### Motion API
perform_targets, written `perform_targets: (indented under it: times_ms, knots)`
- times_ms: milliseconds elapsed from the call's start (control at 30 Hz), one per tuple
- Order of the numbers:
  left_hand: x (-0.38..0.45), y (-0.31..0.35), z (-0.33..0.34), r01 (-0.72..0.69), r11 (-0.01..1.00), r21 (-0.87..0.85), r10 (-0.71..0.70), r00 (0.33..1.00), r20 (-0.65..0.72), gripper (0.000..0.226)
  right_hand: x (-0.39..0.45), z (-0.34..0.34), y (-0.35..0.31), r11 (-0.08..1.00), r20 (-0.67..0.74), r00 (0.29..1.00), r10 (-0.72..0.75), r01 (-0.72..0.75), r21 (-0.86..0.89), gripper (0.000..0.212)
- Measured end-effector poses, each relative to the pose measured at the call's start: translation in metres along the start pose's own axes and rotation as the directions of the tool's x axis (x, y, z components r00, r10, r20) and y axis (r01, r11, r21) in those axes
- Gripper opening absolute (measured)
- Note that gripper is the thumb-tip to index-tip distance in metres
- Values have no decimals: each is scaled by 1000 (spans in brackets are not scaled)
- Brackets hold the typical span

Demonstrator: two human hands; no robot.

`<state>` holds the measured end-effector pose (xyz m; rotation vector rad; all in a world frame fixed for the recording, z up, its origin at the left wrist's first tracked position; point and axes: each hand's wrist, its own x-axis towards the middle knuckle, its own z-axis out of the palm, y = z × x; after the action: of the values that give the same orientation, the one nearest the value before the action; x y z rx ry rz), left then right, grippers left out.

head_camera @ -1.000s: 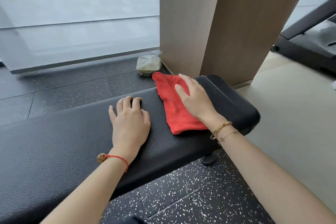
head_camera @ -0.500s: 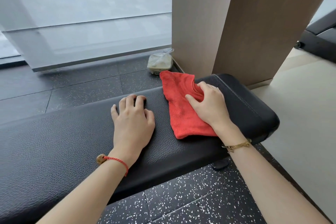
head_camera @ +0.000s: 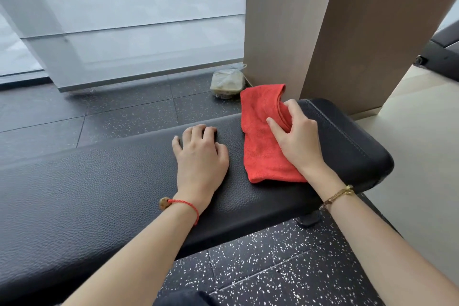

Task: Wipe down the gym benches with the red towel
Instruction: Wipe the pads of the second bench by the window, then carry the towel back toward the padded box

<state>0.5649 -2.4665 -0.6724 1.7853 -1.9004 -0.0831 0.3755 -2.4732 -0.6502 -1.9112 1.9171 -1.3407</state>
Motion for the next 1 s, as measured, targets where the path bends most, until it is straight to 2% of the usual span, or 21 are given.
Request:
perform_targets:
  times_ms: [100,167,233,333,467,667,833,1000]
  knots:
    - [-3,-4,-7,18,991,-131,-17,1000,6,29,2,10,-26,964,33,988,151,-155,217,22]
    - [0,-14,-19,36,972,-230,-37,999,-1,29,6,19,-44,889,118,957,266,-291,353,23]
    - [7,-34,-33,4,983,-182,-6,1000,-14,31,9,28,-58,785,212,916,340,-401,472,25]
    - [27,-76,-62,-46,997,-68,44,998,-34,31,22,43,-81,651,333,865,375,-501,570,24]
    - [46,-117,-109,-51,998,-29,51,999,4,28,42,65,-131,560,446,807,388,-590,581,29]
    - [42,-127,-198,74,995,-65,-70,996,55,29,56,54,-232,454,576,729,368,-682,573,28]
    - [10,-110,-308,195,979,-67,-191,980,56,30,59,-12,-315,401,646,675,356,-735,547,21]
    - [-45,-63,-447,309,951,-30,-307,950,45,28,56,-118,-407,378,726,601,335,-791,481,25]
